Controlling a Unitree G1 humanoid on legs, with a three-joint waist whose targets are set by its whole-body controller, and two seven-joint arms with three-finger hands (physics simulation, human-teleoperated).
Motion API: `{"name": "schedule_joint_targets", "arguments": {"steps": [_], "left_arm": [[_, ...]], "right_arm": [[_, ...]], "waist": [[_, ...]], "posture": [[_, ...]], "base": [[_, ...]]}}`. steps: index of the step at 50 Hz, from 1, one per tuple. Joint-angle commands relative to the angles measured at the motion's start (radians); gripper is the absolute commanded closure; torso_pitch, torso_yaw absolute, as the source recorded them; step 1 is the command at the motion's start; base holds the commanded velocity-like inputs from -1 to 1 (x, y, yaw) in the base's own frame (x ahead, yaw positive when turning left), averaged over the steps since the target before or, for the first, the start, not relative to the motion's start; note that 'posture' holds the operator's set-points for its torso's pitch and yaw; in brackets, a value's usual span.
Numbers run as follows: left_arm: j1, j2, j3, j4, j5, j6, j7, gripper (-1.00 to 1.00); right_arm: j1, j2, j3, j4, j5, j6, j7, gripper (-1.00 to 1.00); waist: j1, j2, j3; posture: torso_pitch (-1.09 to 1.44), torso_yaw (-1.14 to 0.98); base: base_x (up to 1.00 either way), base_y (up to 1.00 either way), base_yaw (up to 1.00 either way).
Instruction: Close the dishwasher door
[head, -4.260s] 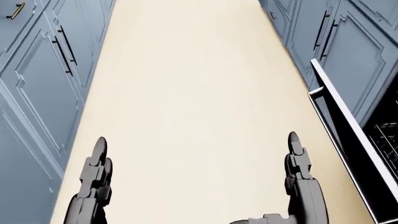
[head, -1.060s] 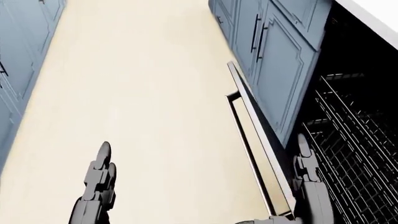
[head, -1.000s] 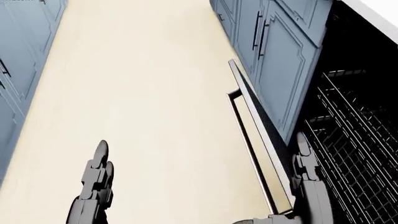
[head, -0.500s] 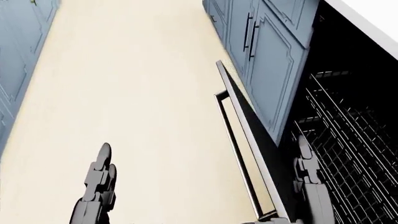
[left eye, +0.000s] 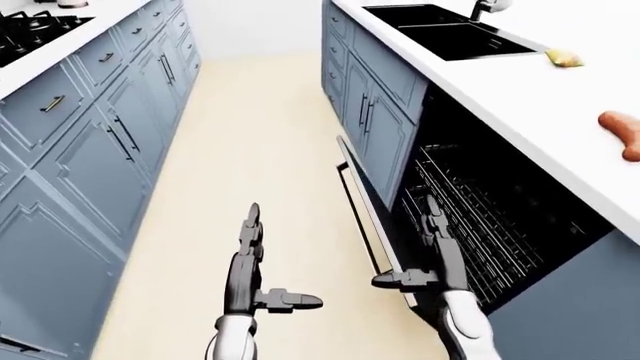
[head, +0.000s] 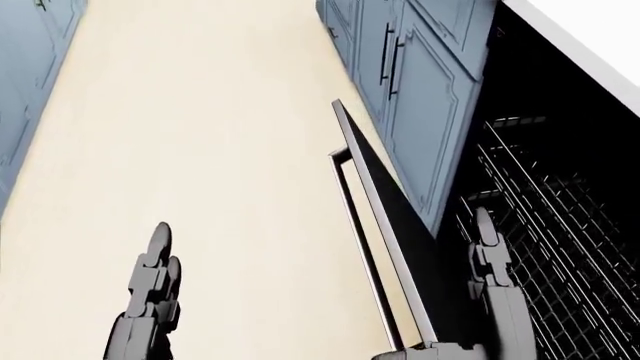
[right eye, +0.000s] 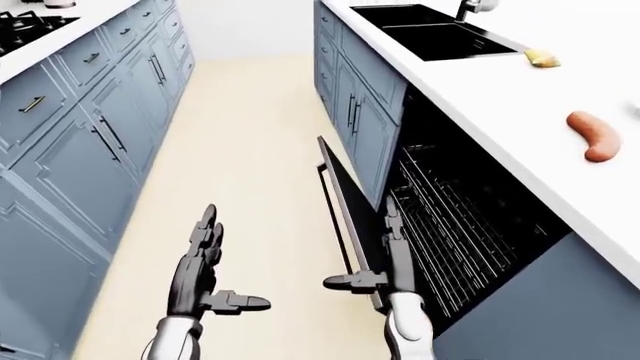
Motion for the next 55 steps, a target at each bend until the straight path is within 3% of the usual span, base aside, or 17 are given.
{"name": "schedule_joint_targets", "arguments": {"steps": [1,8,11,13,16,20,23,25,26,28,34,37,41,42,46,52,55], "left_arm": [[-0.012,0.006,0.01,-0.043,-0.001,-0.028,0.001,-1.0],[-0.012,0.005,0.01,-0.041,0.0,-0.03,0.0,-1.0],[-0.012,0.005,0.01,-0.042,0.001,-0.03,0.0,-1.0],[-0.011,0.005,0.01,-0.044,0.001,-0.029,-0.001,-1.0],[-0.01,0.005,0.009,-0.045,0.001,-0.029,-0.001,-1.0],[-0.009,0.005,0.009,-0.046,0.001,-0.029,0.0,-1.0],[-0.009,0.005,0.01,-0.048,0.0,-0.027,-0.001,-1.0],[-0.009,0.006,0.011,-0.048,-0.001,-0.026,-0.001,-1.0],[-0.009,0.006,0.011,-0.049,-0.001,-0.026,-0.001,-1.0],[-0.009,0.006,0.012,-0.05,-0.002,-0.025,-0.002,-1.0],[-0.01,0.006,0.015,-0.052,-0.004,-0.022,-0.002,-1.0],[-0.02,0.008,0.028,-0.053,-0.012,-0.013,-0.006,-1.0],[-0.029,0.008,0.039,-0.048,-0.015,-0.009,-0.008,-1.0],[-0.031,0.008,0.041,-0.048,-0.016,-0.008,-0.009,-1.0],[-0.044,0.008,0.059,-0.049,-0.025,0.004,-0.014,-1.0],[-0.081,0.014,0.103,-0.032,-0.044,0.023,-0.016,-1.0],[-0.086,0.016,0.124,-0.051,-0.057,0.044,-0.021,-1.0]], "right_arm": [[-0.012,0.004,0.009,-0.066,0.001,-0.001,0.0,-1.0],[-0.01,0.004,0.007,-0.033,0.002,-0.036,-0.002,-1.0],[-0.011,0.003,0.007,-0.069,0.002,0.001,0.0,-1.0],[-0.009,0.004,0.006,-0.04,0.002,-0.031,-0.001,-1.0],[-0.009,0.004,0.006,-0.035,0.002,-0.036,-0.001,-1.0],[-0.005,0.004,0.007,-0.079,0.002,0.003,0.001,-1.0],[-0.006,0.004,0.007,-0.043,0.001,-0.032,-0.001,-1.0],[-0.006,0.004,0.007,-0.04,0.001,-0.034,-0.001,-1.0],[-0.006,0.004,0.006,-0.041,0.002,-0.033,0.0,-1.0],[-0.006,0.004,0.007,-0.045,0.001,-0.028,-0.001,-1.0],[-0.004,0.004,0.007,-0.052,0.002,-0.025,0.001,-1.0],[-0.006,0.004,0.005,-0.038,0.002,-0.038,-0.001,-1.0],[-0.009,0.004,0.004,-0.031,0.004,-0.04,-0.002,-1.0],[-0.008,0.004,0.004,-0.035,0.005,-0.037,-0.002,-1.0],[-0.003,0.003,0.002,-0.077,0.009,-0.003,0.0,-1.0],[0.003,0.0,-0.019,-0.087,0.025,-0.009,0.002,-1.0],[-0.024,-0.011,-0.034,-0.182,0.023,0.113,0.002,-1.0]], "waist": [[0.004,-0.01,-0.009],[0.007,0.048,0.002],[0.007,0.131,-0.003],[0.019,0.105,0.0],[0.02,0.101,-0.01],[0.021,0.067,-0.007],[0.022,0.016,-0.009],[0.012,-0.059,-0.032],[0.005,-0.009,-0.019],[0.005,-0.011,-0.015],[0.007,0.05,0.008],[-0.005,0.046,0.002],[-0.019,0.08,-0.017],[-0.014,0.06,-0.011],[-0.008,0.046,-0.027],[0.002,0.036,-0.037],[0.003,0.035,-0.042]], "posture": [[0.0,0.0],[0.0,0.0],[0.0,0.0],[0.0,0.0],[0.0,0.0],[0.0,0.0],[0.0,0.0],[0.0,0.0],[0.0,0.0],[0.0,0.0],[0.0,0.0],[0.0,0.0],[0.0,0.0],[0.0,0.0],[0.0,0.0],[0.0,0.0],[0.0,0.0]], "base": [[0.0,-0.06,0.0],[0.0,-0.09,0.0],[0.0,-0.23,0.0],[0.0,-0.22,0.0],[0.0,-0.23,0.0],[0.0,-0.23,0.0],[0.0,-0.23,0.0],[0.0,-0.23,0.0],[0.0,-0.23,0.0],[0.0,-0.24,0.0],[0.0,-0.2,0.0],[0.0,0.0,0.0],[0.0,0.0,0.0],[0.0,0.0,0.0],[0.0,0.0,0.0],[0.0,0.0,0.0],[0.0,0.0,0.0]]}}
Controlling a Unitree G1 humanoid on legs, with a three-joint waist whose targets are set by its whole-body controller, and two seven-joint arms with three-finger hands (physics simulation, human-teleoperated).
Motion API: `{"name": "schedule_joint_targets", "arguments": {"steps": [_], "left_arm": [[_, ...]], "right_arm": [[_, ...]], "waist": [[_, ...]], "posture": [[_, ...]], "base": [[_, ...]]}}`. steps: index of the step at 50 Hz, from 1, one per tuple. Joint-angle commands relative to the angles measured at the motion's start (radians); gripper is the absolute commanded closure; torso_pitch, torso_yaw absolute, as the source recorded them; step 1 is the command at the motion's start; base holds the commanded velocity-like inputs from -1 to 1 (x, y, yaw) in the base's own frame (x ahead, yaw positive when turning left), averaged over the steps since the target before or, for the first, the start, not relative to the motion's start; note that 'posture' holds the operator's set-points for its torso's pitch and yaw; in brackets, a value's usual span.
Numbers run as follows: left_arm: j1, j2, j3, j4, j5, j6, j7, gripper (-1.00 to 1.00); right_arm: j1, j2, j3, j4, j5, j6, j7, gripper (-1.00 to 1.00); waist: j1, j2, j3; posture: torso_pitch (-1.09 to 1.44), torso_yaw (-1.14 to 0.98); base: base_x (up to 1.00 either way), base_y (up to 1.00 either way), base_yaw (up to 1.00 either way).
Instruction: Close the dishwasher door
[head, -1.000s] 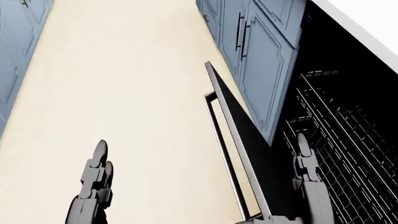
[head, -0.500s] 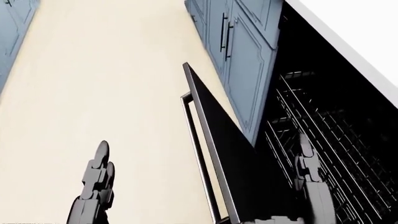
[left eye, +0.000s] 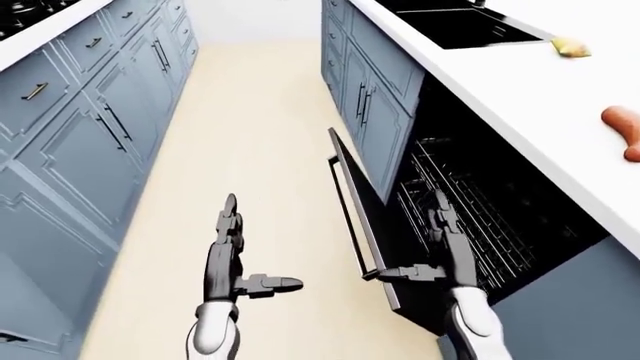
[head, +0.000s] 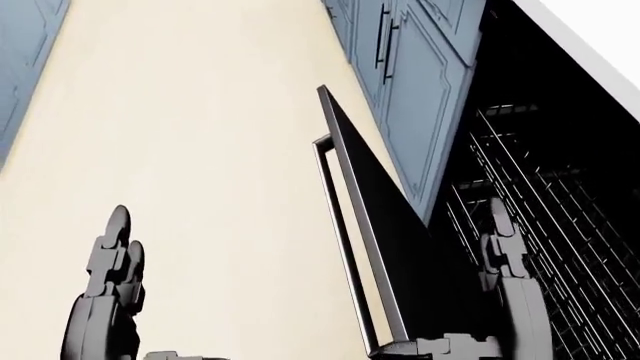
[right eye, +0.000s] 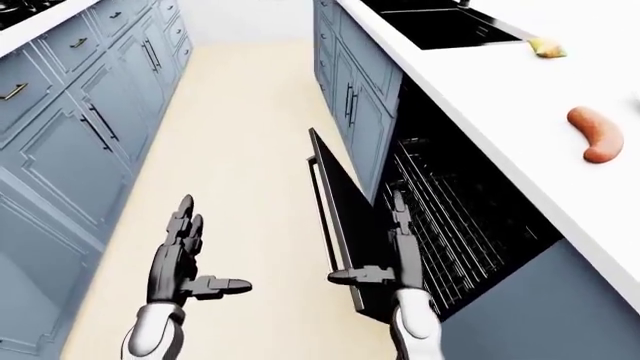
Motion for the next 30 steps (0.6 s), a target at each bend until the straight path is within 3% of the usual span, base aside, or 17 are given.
{"name": "schedule_joint_targets", "arguments": {"steps": [1,4,10,15,22,30], "left_arm": [[-0.017,0.002,0.011,-0.049,-0.013,-0.015,-0.002,-1.0],[-0.03,0.006,0.029,-0.046,-0.023,-0.005,-0.006,-1.0],[-0.041,0.009,0.048,-0.043,-0.033,0.003,-0.008,-1.0],[-0.05,0.014,0.061,-0.041,-0.041,0.01,-0.01,-1.0],[-0.059,0.018,0.073,-0.038,-0.049,0.019,-0.013,-1.0],[-0.066,0.02,0.077,-0.03,-0.052,0.021,-0.013,-1.0]], "right_arm": [[-0.034,-0.006,-0.005,-0.077,-0.013,0.029,-0.009,-1.0],[-0.091,-0.004,0.024,-0.165,-0.053,0.164,-0.016,-1.0],[-0.216,0.014,0.083,-0.152,-0.104,0.266,-0.018,-1.0],[-0.335,0.046,0.139,0.018,-0.144,0.24,-0.019,-1.0],[-0.521,0.104,0.167,0.238,-0.157,0.213,-0.006,-1.0],[-0.741,0.154,0.143,0.629,-0.11,0.05,-0.011,-1.0]], "waist": [[0.001,0.0,-0.019],[0.002,0.001,-0.019],[0.0,0.005,-0.023],[-0.001,0.01,-0.024],[-0.001,0.02,-0.022],[-0.005,0.029,-0.024]], "posture": [[0.0,0.0],[0.0,0.0],[0.0,0.0],[0.0,0.0],[0.0,0.0],[0.0,0.0]], "base": [[0.0,0.0,0.0],[0.0,0.0,0.0],[0.0,0.0,0.0],[0.0,0.0,0.0],[0.0,0.0,0.0],[0.0,0.0,0.0]]}}
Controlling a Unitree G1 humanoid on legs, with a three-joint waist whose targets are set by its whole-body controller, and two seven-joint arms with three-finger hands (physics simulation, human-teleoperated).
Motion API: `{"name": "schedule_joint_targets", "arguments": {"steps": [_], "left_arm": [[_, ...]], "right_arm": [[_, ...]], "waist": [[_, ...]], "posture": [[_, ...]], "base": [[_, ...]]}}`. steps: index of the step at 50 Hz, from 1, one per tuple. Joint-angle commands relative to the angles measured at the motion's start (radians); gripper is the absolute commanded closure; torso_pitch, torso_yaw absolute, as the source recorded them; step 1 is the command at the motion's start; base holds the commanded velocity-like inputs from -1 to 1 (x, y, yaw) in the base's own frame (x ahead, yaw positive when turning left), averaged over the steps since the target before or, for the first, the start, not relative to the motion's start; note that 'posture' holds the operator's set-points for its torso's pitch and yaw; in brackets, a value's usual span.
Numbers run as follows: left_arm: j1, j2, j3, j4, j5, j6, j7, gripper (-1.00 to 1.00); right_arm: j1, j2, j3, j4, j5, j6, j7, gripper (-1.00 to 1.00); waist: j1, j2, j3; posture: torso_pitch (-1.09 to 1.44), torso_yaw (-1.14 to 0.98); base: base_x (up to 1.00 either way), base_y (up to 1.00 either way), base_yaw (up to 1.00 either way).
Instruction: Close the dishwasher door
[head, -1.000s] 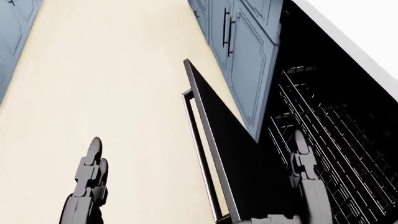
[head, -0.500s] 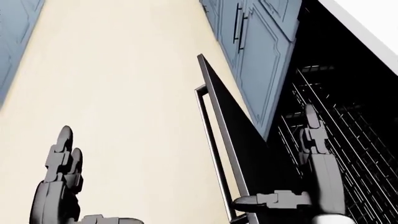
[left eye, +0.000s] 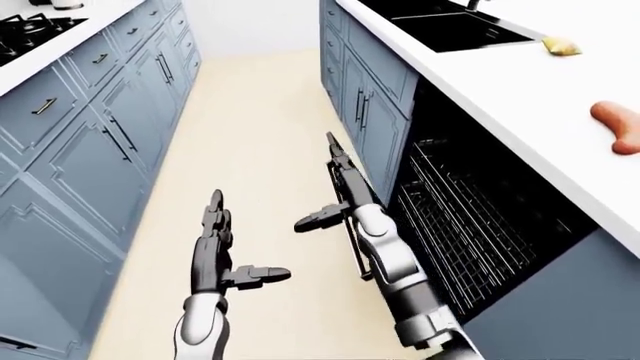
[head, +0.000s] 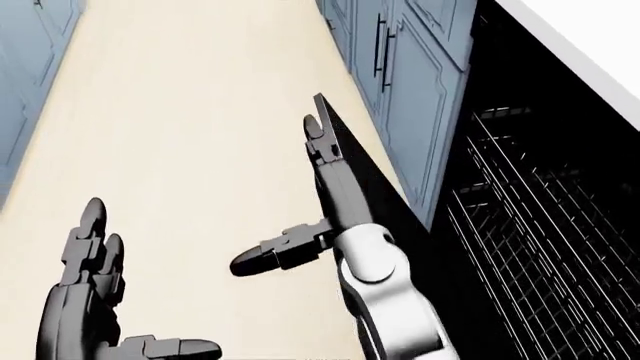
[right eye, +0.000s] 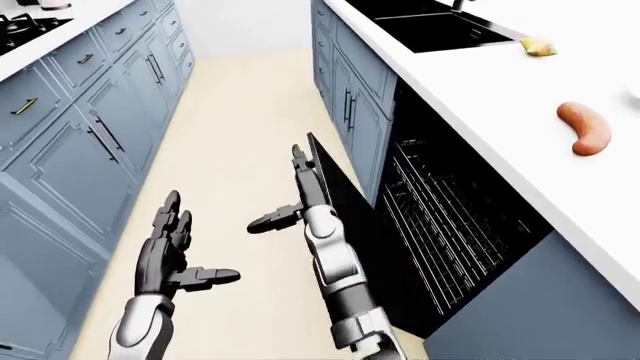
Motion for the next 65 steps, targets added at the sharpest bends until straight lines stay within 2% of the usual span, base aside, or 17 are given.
{"name": "schedule_joint_targets", "arguments": {"steps": [1,5,8,13,17,25,30,31,41,51,55,56,62,65], "left_arm": [[-0.015,0.005,0.005,-0.045,-0.005,-0.026,-0.001,-1.0],[-0.014,0.006,0.01,-0.053,-0.009,-0.021,-0.003,-1.0],[-0.012,0.005,0.007,-0.053,-0.007,-0.023,-0.003,-1.0],[-0.01,0.004,0.007,-0.059,-0.008,-0.02,-0.003,-1.0],[-0.01,0.006,0.012,-0.067,-0.013,-0.013,-0.006,-1.0],[-0.009,0.005,0.012,-0.072,-0.013,-0.011,-0.006,-1.0],[-0.008,0.004,0.011,-0.073,-0.013,-0.012,-0.005,-1.0],[-0.008,0.005,0.012,-0.074,-0.014,-0.01,-0.006,-1.0],[-0.01,0.005,0.012,-0.074,-0.014,-0.01,-0.005,-1.0],[-0.007,0.008,0.027,-0.095,-0.028,0.006,-0.01,-1.0],[-0.008,0.009,0.033,-0.1,-0.032,0.011,-0.011,-1.0],[-0.007,0.009,0.033,-0.104,-0.033,0.013,-0.011,-1.0],[-0.009,0.01,0.041,-0.111,-0.04,0.023,-0.013,-1.0],[-0.009,0.011,0.043,-0.115,-0.042,0.026,-0.013,-1.0]], "right_arm": [[-0.075,0.009,-0.006,0.041,0.015,-0.085,-0.008,-1.0],[-0.167,0.036,-0.01,0.221,0.027,-0.168,-0.013,-1.0],[-0.266,0.037,-0.044,0.475,0.06,-0.308,-0.003,-1.0],[-0.339,0.051,-0.071,0.721,0.073,-0.438,0.016,-1.0],[-0.356,0.056,-0.098,0.817,0.071,-0.475,0.029,-1.0],[-0.349,0.069,-0.148,0.883,0.062,-0.449,0.037,-1.0],[-0.326,0.084,-0.176,0.902,0.058,-0.414,0.094,-1.0],[-0.322,0.086,-0.18,0.907,0.051,-0.396,0.074,-1.0],[-0.275,0.085,-0.264,0.928,0.061,-0.227,0.183,-1.0],[-0.201,0.105,-0.292,0.935,0.04,-0.132,0.213,-1.0],[-0.196,0.085,-0.304,0.935,0.033,-0.109,0.189,-1.0],[-0.191,0.076,-0.306,0.936,0.026,-0.099,0.148,-1.0],[-0.189,0.032,-0.345,0.936,0.052,-0.04,0.063,-1.0],[-0.19,0.02,-0.355,0.936,0.067,-0.023,0.056,-1.0]], "waist": [[-0.001,0.004,-0.021],[-0.002,0.008,-0.021],[-0.004,0.011,-0.02],[-0.003,0.014,-0.023],[-0.002,0.014,-0.024],[0.0,0.011,-0.022],[0.001,0.009,-0.023],[0.001,0.009,-0.023],[0.004,0.006,-0.023],[0.005,0.004,-0.025],[0.006,0.005,-0.026],[0.007,0.005,-0.026],[0.009,0.002,-0.027],[0.009,-0.001,-0.028]], "posture": [[0.0,0.0],[0.0,0.0],[0.0,0.0],[0.0,0.0],[0.0,0.0],[0.0,0.0],[0.0,0.0],[0.0,0.0],[0.0,0.0],[0.0,0.0],[0.0,0.0],[0.0,0.0],[0.0,0.0],[0.0,0.0]], "base": [[0.0,0.0,0.0],[0.0,0.0,0.0],[0.0,0.0,0.0],[0.0,0.0,0.0],[0.0,0.0,0.0],[0.0,0.0,0.0],[0.0,0.0,0.0],[0.0,0.0,0.0],[0.0,0.0,0.0],[0.0,0.0,0.0],[0.0,0.0,0.0],[0.0,0.0,0.0],[0.0,0.0,0.0],[0.0,0.0,0.0]]}}
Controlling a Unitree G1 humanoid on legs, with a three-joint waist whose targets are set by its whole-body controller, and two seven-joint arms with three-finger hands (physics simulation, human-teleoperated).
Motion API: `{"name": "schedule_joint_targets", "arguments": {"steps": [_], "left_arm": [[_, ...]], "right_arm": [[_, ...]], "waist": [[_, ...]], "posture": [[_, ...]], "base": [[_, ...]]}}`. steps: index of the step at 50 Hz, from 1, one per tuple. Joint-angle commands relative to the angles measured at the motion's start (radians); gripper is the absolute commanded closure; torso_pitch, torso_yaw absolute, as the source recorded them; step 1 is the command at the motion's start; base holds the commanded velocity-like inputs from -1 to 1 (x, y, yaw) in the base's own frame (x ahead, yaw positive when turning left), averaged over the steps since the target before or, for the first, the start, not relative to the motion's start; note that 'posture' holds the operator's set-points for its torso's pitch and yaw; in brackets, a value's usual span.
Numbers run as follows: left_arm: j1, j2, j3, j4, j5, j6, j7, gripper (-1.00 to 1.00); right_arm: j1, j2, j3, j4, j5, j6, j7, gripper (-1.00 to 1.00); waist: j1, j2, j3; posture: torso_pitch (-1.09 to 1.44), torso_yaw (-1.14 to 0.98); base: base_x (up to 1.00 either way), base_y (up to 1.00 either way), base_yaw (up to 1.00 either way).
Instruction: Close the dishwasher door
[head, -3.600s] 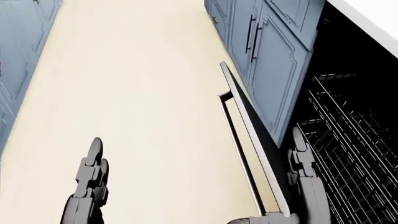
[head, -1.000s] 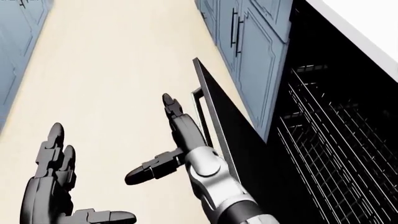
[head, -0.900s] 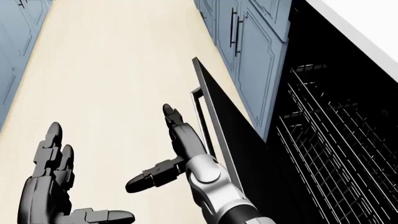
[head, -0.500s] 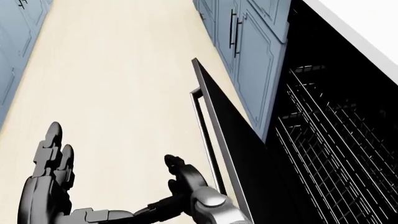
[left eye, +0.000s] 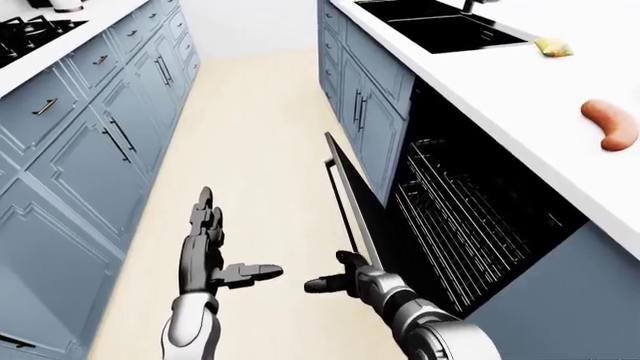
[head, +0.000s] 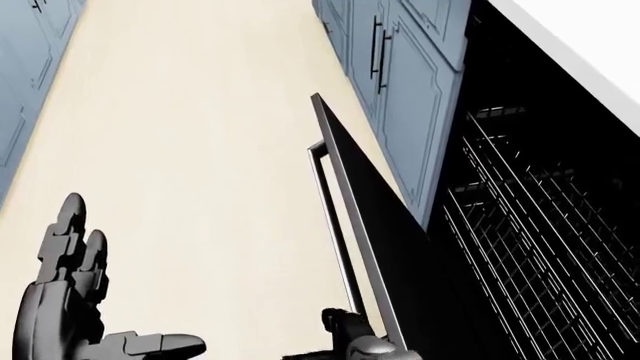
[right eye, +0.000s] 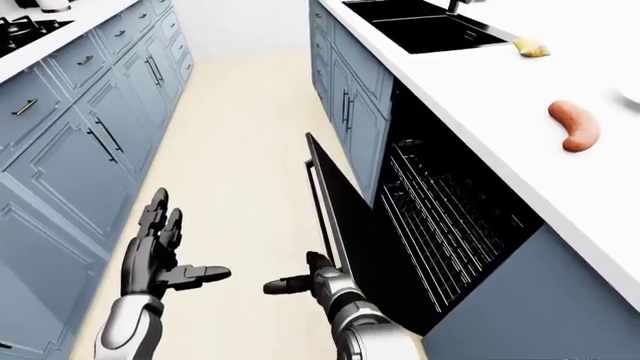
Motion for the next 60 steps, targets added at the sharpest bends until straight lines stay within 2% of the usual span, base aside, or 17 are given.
{"name": "schedule_joint_targets", "arguments": {"steps": [1,19,37,46,60], "left_arm": [[-0.016,0.005,0.003,-0.047,-0.004,-0.026,-0.001,-1.0],[-0.005,0.001,0.008,-0.073,-0.007,-0.021,-0.003,-1.0],[0.001,-0.003,-0.002,-0.076,0.0,-0.023,-0.001,-1.0],[0.0,-0.004,-0.01,-0.064,0.008,-0.033,0.001,-1.0],[0.001,-0.005,-0.012,-0.063,0.01,-0.034,0.002,-1.0]], "right_arm": [[-0.031,0.0,-0.001,-0.025,0.017,-0.004,-0.01,-1.0],[-0.017,-0.102,-0.035,-0.026,0.085,0.012,-0.018,-1.0],[0.008,-0.17,-0.035,-0.027,0.096,-0.012,-0.025,-1.0],[0.005,-0.206,-0.019,-0.029,0.078,-0.033,-0.106,-1.0],[0.007,-0.219,-0.006,-0.029,0.036,-0.068,-0.206,-1.0]], "waist": [[0.001,0.004,-0.019],[0.003,-0.005,-0.02],[0.007,-0.008,-0.018],[0.01,-0.006,-0.016],[0.02,-0.004,-0.013]], "posture": [[0.0,0.0],[0.0,0.0],[0.0,0.0],[0.0,0.0],[0.0,0.0]], "base": [[0.0,0.0,0.0],[0.0,0.0,0.0],[0.0,0.0,0.0],[0.0,0.0,0.0],[0.0,0.0,0.0]]}}
